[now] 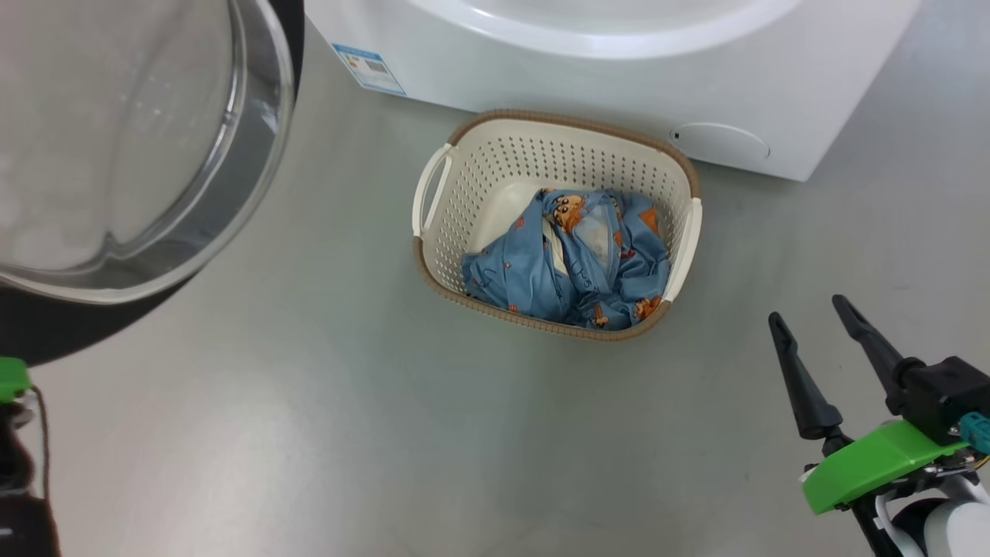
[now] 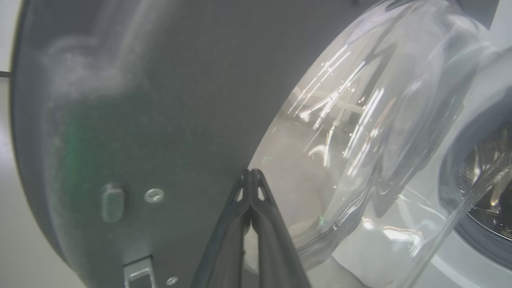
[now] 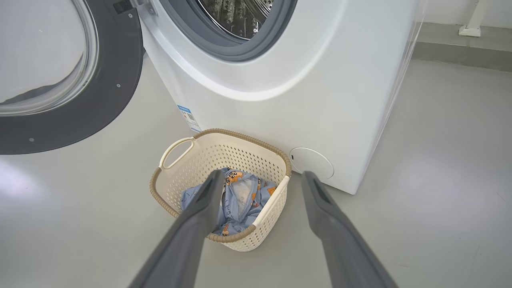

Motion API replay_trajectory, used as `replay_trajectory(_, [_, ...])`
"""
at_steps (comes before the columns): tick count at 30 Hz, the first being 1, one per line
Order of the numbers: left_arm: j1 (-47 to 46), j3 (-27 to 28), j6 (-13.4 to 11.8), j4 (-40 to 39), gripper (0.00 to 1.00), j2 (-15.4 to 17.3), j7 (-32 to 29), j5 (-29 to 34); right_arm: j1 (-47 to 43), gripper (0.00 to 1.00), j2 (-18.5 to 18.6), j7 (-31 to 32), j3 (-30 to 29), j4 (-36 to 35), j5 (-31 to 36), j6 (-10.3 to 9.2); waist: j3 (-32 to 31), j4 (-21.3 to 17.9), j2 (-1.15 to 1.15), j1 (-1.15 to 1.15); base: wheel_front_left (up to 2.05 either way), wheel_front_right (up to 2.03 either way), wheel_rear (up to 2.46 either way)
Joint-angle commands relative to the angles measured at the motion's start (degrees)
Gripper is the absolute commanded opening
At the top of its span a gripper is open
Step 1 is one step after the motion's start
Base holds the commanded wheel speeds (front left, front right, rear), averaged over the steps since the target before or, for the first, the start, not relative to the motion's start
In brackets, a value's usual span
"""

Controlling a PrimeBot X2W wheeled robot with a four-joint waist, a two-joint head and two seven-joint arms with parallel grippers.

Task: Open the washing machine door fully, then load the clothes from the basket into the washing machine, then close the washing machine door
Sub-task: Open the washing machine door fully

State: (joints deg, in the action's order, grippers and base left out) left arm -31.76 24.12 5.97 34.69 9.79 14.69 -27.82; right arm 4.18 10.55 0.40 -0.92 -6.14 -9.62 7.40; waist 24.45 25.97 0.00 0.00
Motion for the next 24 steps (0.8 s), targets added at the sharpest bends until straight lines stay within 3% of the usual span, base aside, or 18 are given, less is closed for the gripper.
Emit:
replay_trajectory(1, [-1.5,3.2,0.2,0.0,0.00,5.0,0.3,1.0,0.2,1.00,0.2,0.4,1.0,-2.5,0.4,0.09,1.1,-0.1,0.00,0.00,0.00,0.00,0.00])
replay_trajectory(14, [-7.5,12.4,1.0,7.7,0.00,8.5,0.3,3.8,-0.4,1.00,1.6,3.4,-0.5,-6.8,0.9,0.09,3.4,0.0,0.00,0.00,0.00,0.00,0.00])
replay_trajectory(24, [-7.4,14.5,1.4,7.1,0.00,6.4,0.3,8.0,-1.0,1.00,0.8,3.0,-0.4,-6.1,0.8,0.09,2.0,0.1,0.00,0.00,0.00,0.00,0.00])
